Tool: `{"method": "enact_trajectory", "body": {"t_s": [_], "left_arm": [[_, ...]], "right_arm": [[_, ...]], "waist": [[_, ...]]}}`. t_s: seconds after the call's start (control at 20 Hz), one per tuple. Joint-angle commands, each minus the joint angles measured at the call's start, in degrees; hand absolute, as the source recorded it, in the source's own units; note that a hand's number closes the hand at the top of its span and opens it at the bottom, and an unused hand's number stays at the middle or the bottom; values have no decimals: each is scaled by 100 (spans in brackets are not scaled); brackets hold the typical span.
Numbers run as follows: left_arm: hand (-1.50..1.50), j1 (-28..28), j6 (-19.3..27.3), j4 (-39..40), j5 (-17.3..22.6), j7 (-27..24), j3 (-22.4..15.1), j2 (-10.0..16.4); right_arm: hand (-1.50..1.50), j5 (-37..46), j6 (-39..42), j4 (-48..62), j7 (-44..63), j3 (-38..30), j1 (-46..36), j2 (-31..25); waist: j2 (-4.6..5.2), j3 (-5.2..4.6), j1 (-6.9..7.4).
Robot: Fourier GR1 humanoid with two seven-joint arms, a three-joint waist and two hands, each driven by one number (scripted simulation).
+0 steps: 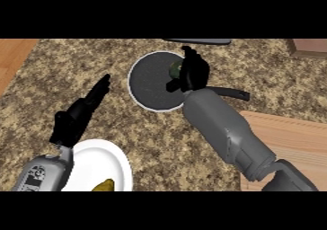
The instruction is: Pick the squash from the cutting board and place it in the pan
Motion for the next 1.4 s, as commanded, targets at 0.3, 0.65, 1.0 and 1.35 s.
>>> {"method": "enact_trajectory", "body": {"t_s": [0.3, 0.65, 1.0, 1.35], "left_arm": [[0, -156, -32, 21, 50, 89, 148, 56], [0, 273, -174, -197, 133, 46, 211, 195], [0, 406, -71, -143, 70, -53, 259, 60], [0, 292, -29, 0, -80, 80, 352, -86]], "right_arm": [[-150, -1231, -1152, -606, -2203, -1337, 303, 0], [-150, -2633, -179, -1239, -4076, -2337, 1034, -1], [-150, -3358, 625, -1007, -6477, -2586, 1830, 0], [-150, -4288, 614, -1193, -7271, -1597, 2518, 0]], "waist": [[38, 23, -76], [-66, 14, -189], [-138, 1, -344], [-190, -5, -462]]}}
